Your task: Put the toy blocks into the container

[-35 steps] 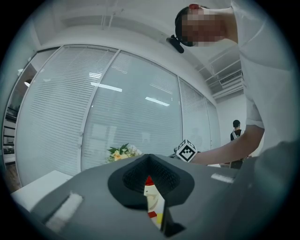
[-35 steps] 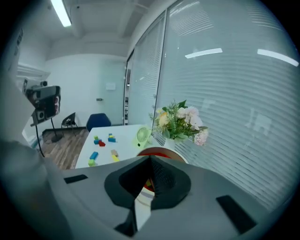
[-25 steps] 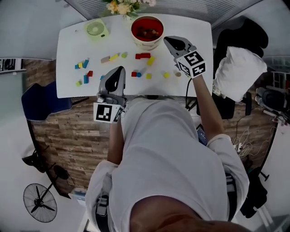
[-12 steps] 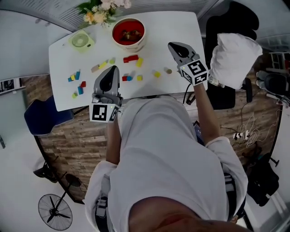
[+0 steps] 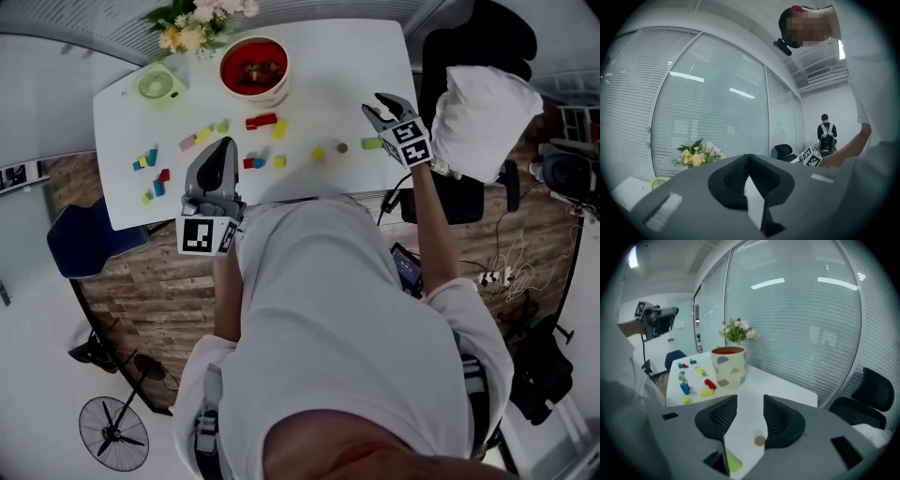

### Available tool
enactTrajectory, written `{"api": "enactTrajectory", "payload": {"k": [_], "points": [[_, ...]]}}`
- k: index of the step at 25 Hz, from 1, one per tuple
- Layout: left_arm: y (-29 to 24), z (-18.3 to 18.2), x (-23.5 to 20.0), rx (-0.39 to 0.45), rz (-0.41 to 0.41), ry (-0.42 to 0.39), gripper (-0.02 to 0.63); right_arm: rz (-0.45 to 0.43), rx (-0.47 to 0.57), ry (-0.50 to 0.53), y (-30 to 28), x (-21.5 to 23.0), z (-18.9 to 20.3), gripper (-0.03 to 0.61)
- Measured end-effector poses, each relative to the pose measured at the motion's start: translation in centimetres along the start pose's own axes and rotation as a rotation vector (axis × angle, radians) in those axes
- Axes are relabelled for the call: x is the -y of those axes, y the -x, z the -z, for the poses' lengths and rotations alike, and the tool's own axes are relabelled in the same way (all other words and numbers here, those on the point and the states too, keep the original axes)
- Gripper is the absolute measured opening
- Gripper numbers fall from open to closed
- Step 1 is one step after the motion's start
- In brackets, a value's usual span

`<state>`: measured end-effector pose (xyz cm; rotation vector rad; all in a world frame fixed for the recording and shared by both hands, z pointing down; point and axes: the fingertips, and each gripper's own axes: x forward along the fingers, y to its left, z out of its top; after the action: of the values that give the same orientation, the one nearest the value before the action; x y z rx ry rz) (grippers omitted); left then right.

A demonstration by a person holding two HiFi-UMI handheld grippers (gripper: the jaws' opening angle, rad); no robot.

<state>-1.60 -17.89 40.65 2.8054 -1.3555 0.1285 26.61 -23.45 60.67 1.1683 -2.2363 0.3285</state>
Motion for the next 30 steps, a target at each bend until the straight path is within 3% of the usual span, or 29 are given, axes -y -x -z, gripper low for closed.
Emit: {"api": "enactTrajectory", "payload": {"k": [5, 12, 15, 17, 22, 30], "points": [[0.6, 0.1, -0.5, -0.016, -0.043, -0.003, -0.005, -0.062, -0.273, 0.091, -3.5, 1.1, 7.4, 0.256], [2.0, 0.2, -1.1, -0.034, -0.121, 0.013, -0.005, -0.164, -0.521, 0.181, -7.4, 1.8, 14.8, 0.261], [2.7, 0.2, -1.3, -0.038, -0.151, 0.01, -0.005, -0.17, -0.576, 0.2, -7.8, 1.8, 15.8, 0.212], [3.1, 0.2, -1.5, -0.037, -0.163, 0.014, -0.005, -0.165, -0.557, 0.208, -7.9, 1.8, 15.3, 0.146], [3.5, 0.2, -1.7, -0.027, -0.171, 0.029, -0.005, -0.14, -0.445, 0.11, -7.7, 2.3, 13.7, 0.144], [3.7, 0.0, -1.8, 0.008, -0.139, 0.043, -0.005, -0.043, 0.01, -0.121, -4.2, 3.1, 2.0, 0.144]]}}
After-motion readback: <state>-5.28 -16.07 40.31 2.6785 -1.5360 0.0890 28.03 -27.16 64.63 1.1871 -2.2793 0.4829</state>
